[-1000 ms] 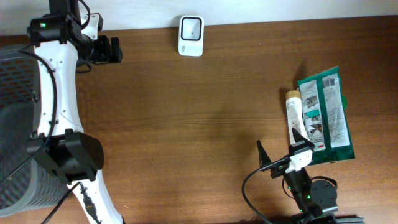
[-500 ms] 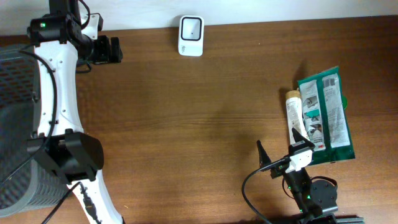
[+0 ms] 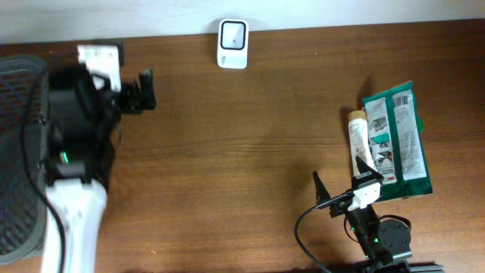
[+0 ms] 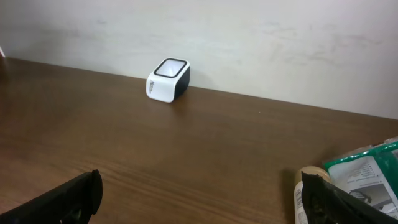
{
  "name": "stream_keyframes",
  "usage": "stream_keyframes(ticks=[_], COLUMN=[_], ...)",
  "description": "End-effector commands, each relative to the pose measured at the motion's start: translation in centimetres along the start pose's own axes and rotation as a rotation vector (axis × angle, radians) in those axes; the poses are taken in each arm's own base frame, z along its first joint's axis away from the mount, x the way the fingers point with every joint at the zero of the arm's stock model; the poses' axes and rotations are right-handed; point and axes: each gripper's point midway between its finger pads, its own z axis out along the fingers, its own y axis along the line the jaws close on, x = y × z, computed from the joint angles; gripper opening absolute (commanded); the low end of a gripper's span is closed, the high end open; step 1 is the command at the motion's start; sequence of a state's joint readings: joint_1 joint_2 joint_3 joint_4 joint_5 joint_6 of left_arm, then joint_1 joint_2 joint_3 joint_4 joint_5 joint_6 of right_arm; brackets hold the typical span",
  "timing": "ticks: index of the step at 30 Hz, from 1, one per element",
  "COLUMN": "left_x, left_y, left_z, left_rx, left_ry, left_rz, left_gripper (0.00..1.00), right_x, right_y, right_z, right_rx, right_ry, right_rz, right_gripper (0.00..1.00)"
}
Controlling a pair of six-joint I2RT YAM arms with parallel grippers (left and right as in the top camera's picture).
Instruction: Scan the item barcode
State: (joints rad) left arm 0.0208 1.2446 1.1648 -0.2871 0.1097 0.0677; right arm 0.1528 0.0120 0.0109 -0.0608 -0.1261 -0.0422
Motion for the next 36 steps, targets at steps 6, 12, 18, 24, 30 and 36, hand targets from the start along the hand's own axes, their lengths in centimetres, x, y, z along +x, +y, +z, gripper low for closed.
stream_keyframes(ticks=[6,12,18,24,30,36], left_x=[11.2,17.9,20.7,20.8,20.8,20.8], left_y=[-1.3,-1.8,-1.5,-1.9,-1.9,-1.9], left_z=[-7.6,-9.3,-10.0,-9.9,-9.9,-9.9], left_rx=[-0.048,-0.082,-0.113,-0.097,-0.097,-0.097], left_ry=[-0.384,-0.368,-0.279,-0.277,-0.278,-0.277], left_rz=[0.059,0.203,0.233,0.236,0.236,0.236], left_gripper=[0.99,0.99,0.99,0.99,0.99,0.99], right_x=[0.2,0.2,0.2,0.2,0.2,0.2], right_y=[0.2,0.2,0.2,0.2,0.2,0.2], right_z=[0.0,0.0,0.0,0.0,0.0,0.0], right_rx=[-0.013,-0.013,-0.013,-0.013,-0.013,-0.013], right_ry=[0.000,0.000,0.000,0.000,0.000,0.000], right_rz=[-0.002,-0.002,-0.002,-0.002,-0.002,-0.002], right_gripper=[0.98,0.98,0.98,0.98,0.98,0.98])
